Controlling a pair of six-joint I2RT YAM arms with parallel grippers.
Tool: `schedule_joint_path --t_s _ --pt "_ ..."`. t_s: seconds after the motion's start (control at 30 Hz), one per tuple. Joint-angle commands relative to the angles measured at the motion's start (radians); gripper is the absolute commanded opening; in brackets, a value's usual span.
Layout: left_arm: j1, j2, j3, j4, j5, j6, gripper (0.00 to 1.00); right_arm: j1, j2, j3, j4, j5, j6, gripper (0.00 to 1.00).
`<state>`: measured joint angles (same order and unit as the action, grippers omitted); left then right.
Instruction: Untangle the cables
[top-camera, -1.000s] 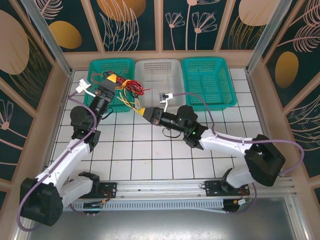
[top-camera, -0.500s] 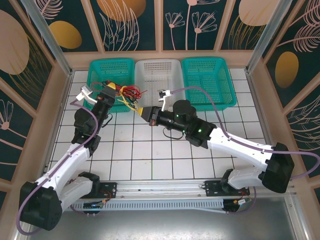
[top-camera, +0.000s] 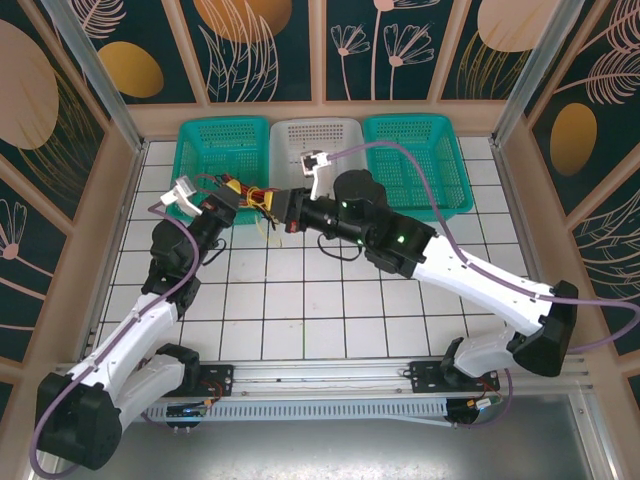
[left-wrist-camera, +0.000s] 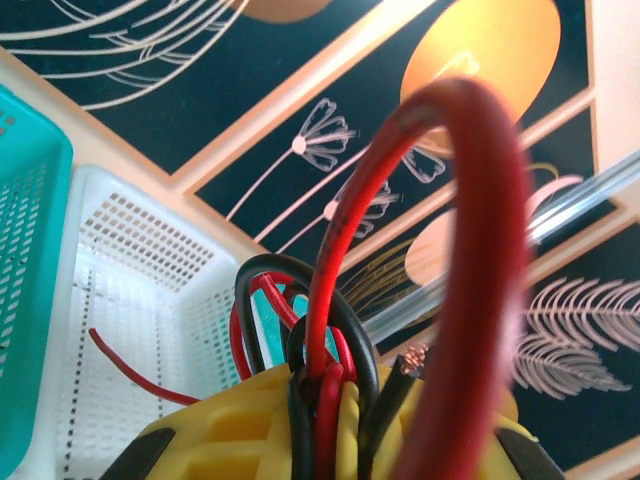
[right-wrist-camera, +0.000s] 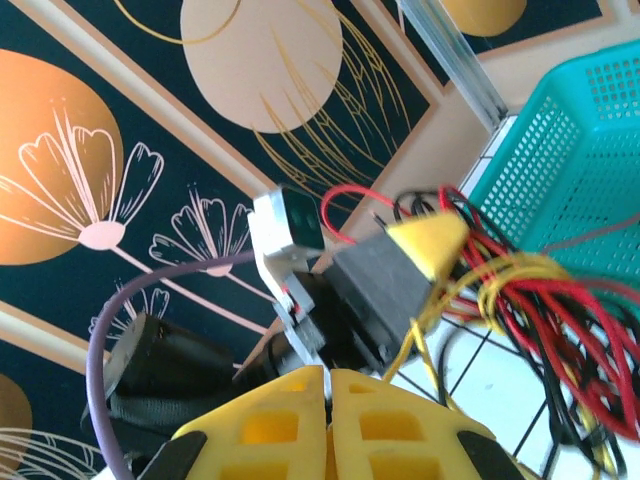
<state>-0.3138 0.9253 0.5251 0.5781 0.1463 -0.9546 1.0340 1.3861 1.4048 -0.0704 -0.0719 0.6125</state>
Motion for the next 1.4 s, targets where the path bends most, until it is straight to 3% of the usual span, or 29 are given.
schedule_joint_path --t_s 0.0,0.17,0.3,0.43,0.6,0.7,0.87,1.07,1.23,1.37 --pt "-0.009 -0.020 -0.004 -0.092 0.053 0.111 0.00 -0.017 0.027 0.119 -0.043 0.040 -0.067 0.00" --pt "-0.014 -0.018 -0.014 -0.094 0.155 0.138 0.00 -0.096 0.077 0.257 -0.137 0.037 -0.095 0.00" --pt "-0.015 0.000 -0.030 0.069 0.324 0.063 0.00 -0.233 0.092 0.283 -0.200 -0.038 -0.064 0.00" --pt "-0.015 0.016 -0.031 0.302 0.482 -0.070 0.00 -0.343 0.082 0.233 -0.213 -0.120 -0.040 0.00" --pt "-0.015 0.027 0.065 0.339 0.645 -0.132 0.00 -0.449 0.055 0.087 -0.128 -0.234 0.019 0.00" --pt "-0.016 0.024 0.102 0.389 0.680 -0.190 0.00 -0.482 0.041 -0.021 -0.025 -0.306 0.082 0.00" --pt "-0.017 0.016 0.122 0.489 0.620 -0.273 0.00 -0.481 0.044 -0.176 0.145 -0.375 0.186 0.00" --pt "-0.018 0.038 0.165 0.618 0.475 -0.345 0.00 -0.439 0.017 -0.380 0.436 -0.406 0.348 0.00" --pt "-0.018 0.070 0.249 0.486 0.267 -0.289 0.00 -0.365 -0.010 -0.520 0.655 -0.348 0.453 0.00" --pt "-0.019 0.115 0.247 0.583 0.120 -0.317 0.00 -0.286 -0.015 -0.604 0.818 -0.269 0.521 0.00"
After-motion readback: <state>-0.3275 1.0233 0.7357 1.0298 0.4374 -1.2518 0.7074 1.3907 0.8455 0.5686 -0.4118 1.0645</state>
